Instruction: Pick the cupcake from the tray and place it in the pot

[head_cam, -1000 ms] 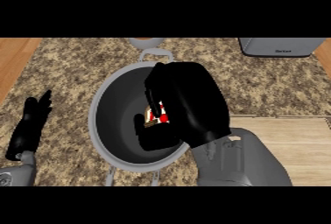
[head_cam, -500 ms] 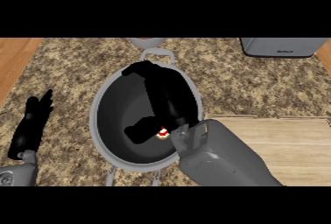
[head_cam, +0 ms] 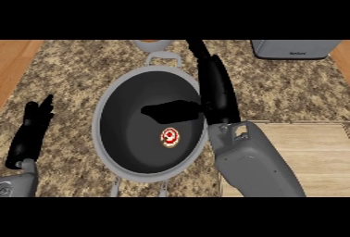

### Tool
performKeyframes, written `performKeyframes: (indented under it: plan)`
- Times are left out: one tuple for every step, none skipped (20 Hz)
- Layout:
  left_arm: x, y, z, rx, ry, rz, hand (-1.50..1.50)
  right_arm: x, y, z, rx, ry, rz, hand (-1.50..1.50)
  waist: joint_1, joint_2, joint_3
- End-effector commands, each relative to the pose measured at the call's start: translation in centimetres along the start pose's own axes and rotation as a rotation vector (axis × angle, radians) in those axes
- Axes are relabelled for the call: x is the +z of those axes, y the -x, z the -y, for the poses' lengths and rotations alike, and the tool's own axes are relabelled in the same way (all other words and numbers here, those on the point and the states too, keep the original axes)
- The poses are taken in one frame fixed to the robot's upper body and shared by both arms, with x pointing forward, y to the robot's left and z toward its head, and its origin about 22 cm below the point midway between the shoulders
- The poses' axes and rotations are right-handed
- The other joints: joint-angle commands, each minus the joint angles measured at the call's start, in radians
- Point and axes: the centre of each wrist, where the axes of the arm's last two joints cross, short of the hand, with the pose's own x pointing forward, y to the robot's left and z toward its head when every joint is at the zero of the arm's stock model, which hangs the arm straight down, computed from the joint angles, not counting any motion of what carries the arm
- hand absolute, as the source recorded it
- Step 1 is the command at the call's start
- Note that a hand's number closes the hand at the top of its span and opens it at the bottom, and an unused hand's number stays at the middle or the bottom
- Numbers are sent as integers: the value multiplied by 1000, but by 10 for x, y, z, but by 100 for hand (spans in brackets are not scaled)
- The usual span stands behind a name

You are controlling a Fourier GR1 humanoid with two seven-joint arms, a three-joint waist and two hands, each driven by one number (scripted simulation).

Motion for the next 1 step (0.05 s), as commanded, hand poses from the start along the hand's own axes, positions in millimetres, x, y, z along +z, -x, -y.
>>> performKeyframes:
  plan:
    - [0, 0, -1, 2, -15, -8, 0, -1, 13, 35, -68, 117, -15, -150, -9, -2, 0]
